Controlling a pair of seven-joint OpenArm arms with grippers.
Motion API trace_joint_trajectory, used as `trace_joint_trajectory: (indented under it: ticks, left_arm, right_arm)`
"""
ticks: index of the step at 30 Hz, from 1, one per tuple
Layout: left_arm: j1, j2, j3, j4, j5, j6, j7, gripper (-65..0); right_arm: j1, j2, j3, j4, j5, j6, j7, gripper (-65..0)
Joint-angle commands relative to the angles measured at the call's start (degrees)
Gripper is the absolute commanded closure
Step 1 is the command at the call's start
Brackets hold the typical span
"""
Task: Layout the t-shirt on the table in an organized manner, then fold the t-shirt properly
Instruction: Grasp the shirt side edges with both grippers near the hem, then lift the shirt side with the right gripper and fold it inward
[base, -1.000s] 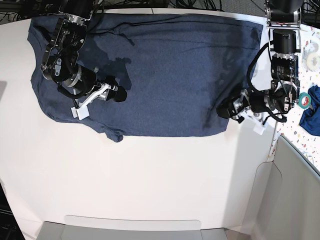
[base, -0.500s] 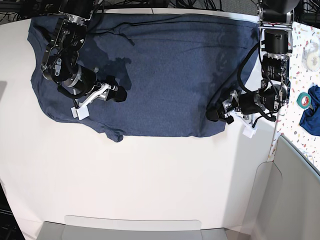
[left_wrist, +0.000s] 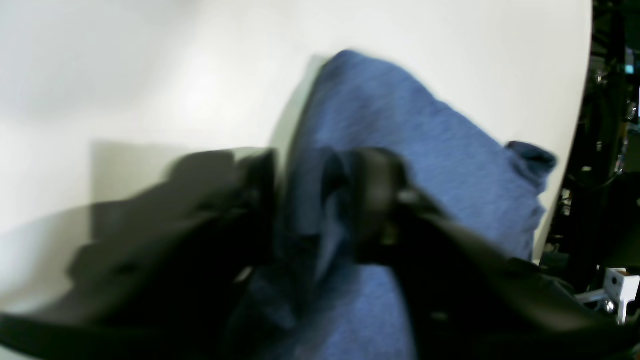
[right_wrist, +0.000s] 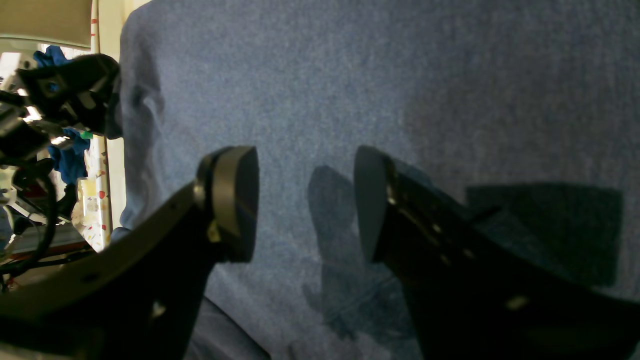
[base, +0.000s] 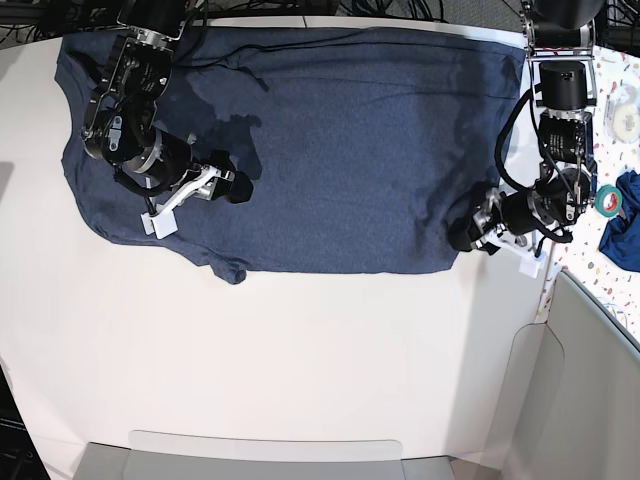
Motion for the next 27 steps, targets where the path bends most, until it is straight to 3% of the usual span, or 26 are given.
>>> trace_joint_trajectory:
  ticks: [1,3,4,14,22,24,27]
  left_arm:
    - [-1.34,-0.61,-0.14,-0.27,-0.73,-0.52,-0.21,-12.9]
    - [-2.22,-0.43,0.12,-2.30,-0.73,-0.52,-0.21,-2.0]
    - [-2.66,-0.43,0.12,-3.35,-0.73,-0.52,-0.13,0.0]
    - [-3.18,0.36,0.03,-7.22,-0.81,-0.61,-0.21,0.0]
    - [-3.27,0.27,0.12,-7.31,-0.81,-0.61,-0.21,0.0]
    - [-3.27,0.27,0.12,-7.40,-0.81,-0.61,-0.21,0.0]
    - [-3.18,0.18,0.12,-7.40,-0.81,-0.61,-0.21,0.0]
  right_arm:
    - [0.98,0.19,0.08,0.79,1.34,0.14,0.65,-30.7]
    - [0.98,0.19,0.08,0.79,1.34,0.14,0.65,-30.7]
    - [0.98,0.19,0.08,0.79,1.34,0.14,0.65,-30.7]
    - [2.56,0.46,0.17,1.23,1.43,0.14,0.65,-30.7]
    - [13.99,10.30,3.15,-1.94,1.51,0.14,4.26,-31.2]
    - [17.50,13.73,3.07,-5.19,1.78,0.31,4.17,-35.9]
    - [21.81,17.60,2.01,-11.78,1.78,4.80,4.17,-49.2]
